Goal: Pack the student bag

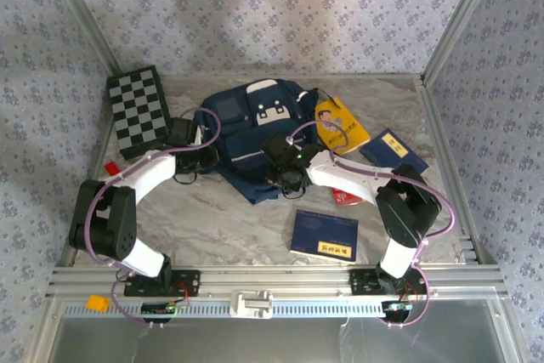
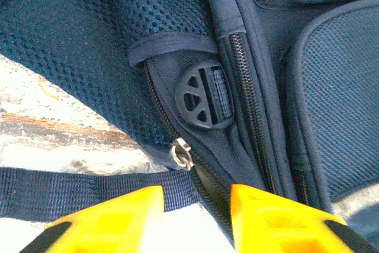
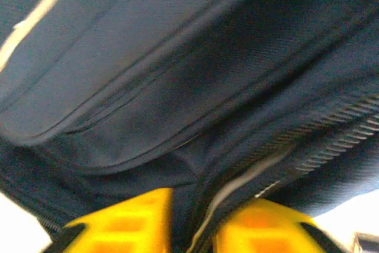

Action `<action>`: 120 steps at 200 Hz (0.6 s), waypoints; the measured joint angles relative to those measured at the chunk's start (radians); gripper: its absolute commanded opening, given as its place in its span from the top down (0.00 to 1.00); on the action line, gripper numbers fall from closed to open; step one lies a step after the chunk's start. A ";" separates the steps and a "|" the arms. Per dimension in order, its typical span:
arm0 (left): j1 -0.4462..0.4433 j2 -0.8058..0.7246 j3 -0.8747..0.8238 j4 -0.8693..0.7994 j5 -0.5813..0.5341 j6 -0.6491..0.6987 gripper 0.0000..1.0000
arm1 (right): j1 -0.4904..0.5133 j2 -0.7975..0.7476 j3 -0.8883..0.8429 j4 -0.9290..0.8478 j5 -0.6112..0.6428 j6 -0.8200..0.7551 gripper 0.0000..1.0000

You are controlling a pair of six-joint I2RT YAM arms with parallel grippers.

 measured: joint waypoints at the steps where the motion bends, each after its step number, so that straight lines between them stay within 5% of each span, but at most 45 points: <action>1: 0.000 -0.002 0.000 -0.002 0.000 0.000 0.56 | 0.002 0.000 0.000 0.000 0.000 0.000 0.58; 61: -0.016 -0.281 -0.039 -0.076 0.027 -0.020 0.46 | 0.030 -0.116 -0.010 -0.026 0.023 -0.056 0.33; 120: -0.217 -0.352 -0.060 -0.091 0.037 -0.113 0.43 | -0.184 -0.170 -0.095 -0.055 -0.014 -0.208 0.25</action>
